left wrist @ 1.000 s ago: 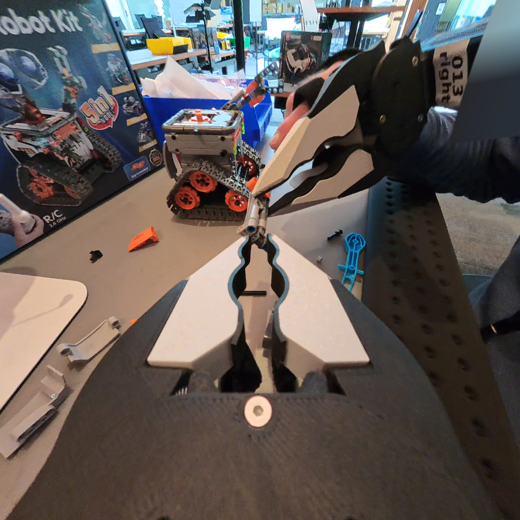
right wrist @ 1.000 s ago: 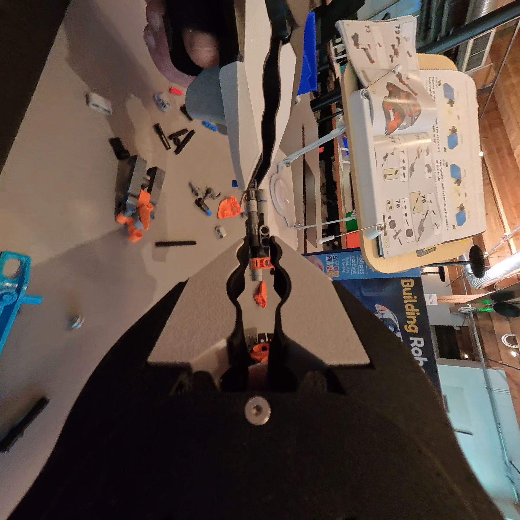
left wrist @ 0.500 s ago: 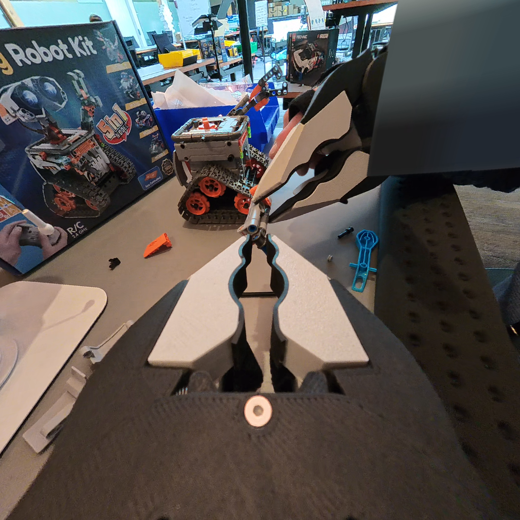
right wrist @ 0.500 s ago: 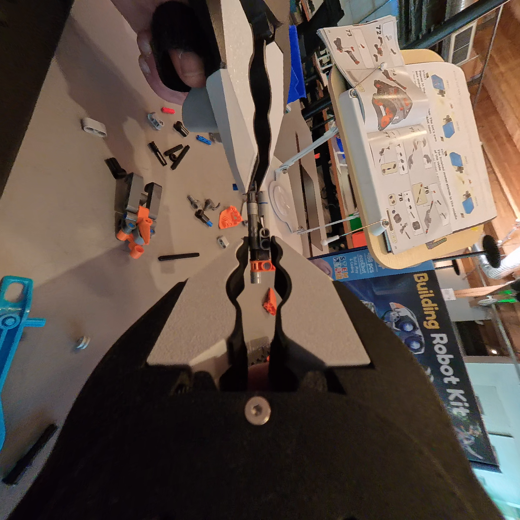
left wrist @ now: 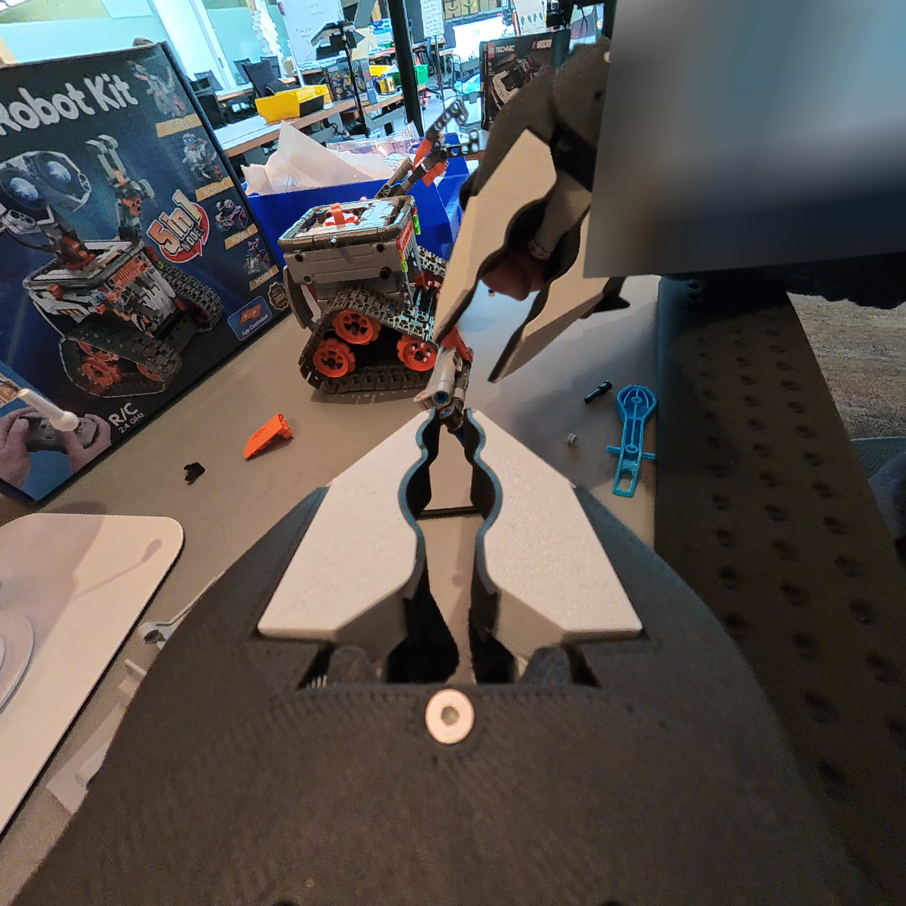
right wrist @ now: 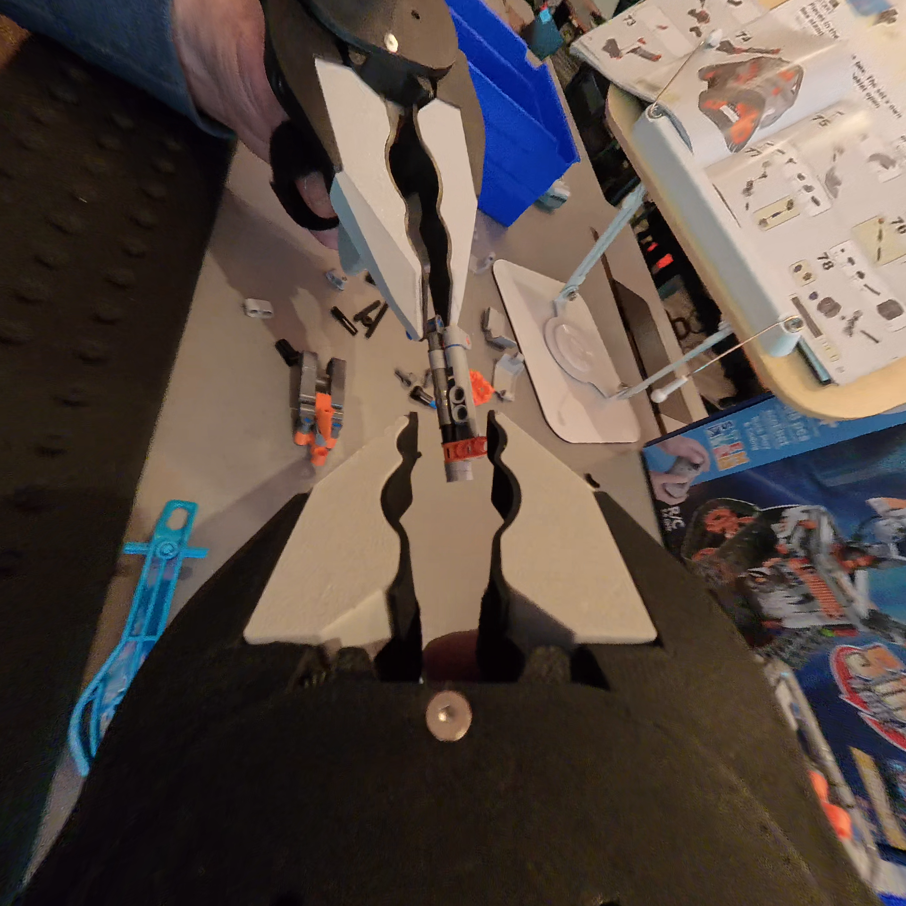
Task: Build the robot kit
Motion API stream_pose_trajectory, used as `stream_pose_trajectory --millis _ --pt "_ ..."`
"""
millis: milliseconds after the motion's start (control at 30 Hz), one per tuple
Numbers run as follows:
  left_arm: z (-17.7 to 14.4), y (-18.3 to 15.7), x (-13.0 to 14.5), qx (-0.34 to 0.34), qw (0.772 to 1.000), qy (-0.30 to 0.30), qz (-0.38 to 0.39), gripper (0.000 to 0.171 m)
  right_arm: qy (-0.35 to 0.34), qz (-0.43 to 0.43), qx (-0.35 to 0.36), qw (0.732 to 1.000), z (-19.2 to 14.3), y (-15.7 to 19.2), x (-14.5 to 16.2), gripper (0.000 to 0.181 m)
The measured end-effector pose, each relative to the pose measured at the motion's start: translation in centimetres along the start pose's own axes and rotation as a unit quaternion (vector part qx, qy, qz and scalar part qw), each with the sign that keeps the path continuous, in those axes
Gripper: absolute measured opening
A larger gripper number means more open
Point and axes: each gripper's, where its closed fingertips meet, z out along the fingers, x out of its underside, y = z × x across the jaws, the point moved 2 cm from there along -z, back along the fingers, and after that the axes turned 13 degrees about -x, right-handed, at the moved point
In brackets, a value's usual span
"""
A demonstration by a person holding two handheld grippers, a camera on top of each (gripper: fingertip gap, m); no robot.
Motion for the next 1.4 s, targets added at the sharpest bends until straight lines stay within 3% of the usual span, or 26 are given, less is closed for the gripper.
stream_pose_trajectory --millis 367,500,800,1000,1200,1400 --pt "0.7 -3.0 0.5 0.043 0.995 0.007 0.090 0.007 -0.028 0.070 -0.125 0.989 0.4 1.6 -0.6 0.033" --pt "1.0 -3.6 0.7 0.045 0.993 0.010 0.111 0.007 -0.030 0.093 -0.167 0.981 1.2 2.4 0.0 0.019" --pt "1.0 -3.6 0.9 0.049 0.993 0.008 0.107 0.007 -0.045 0.121 -0.185 0.974 1.4 2.7 0.3 0.014" --pt "0.2 -3.8 3.9 0.082 0.986 0.100 0.108 0.035 0.036 0.094 -0.172 0.980 2.2 3.4 2.5 0.014" --pt "0.4 -3.5 6.8 0.076 0.972 0.173 0.138 0.034 0.091 0.066 -0.162 0.980 3.2 4.0 3.8 0.014" --pt "0.8 -3.3 7.5 0.068 0.968 0.191 0.147 0.022 0.114 0.052 -0.157 0.980 3.7 4.2 4.3 0.014"
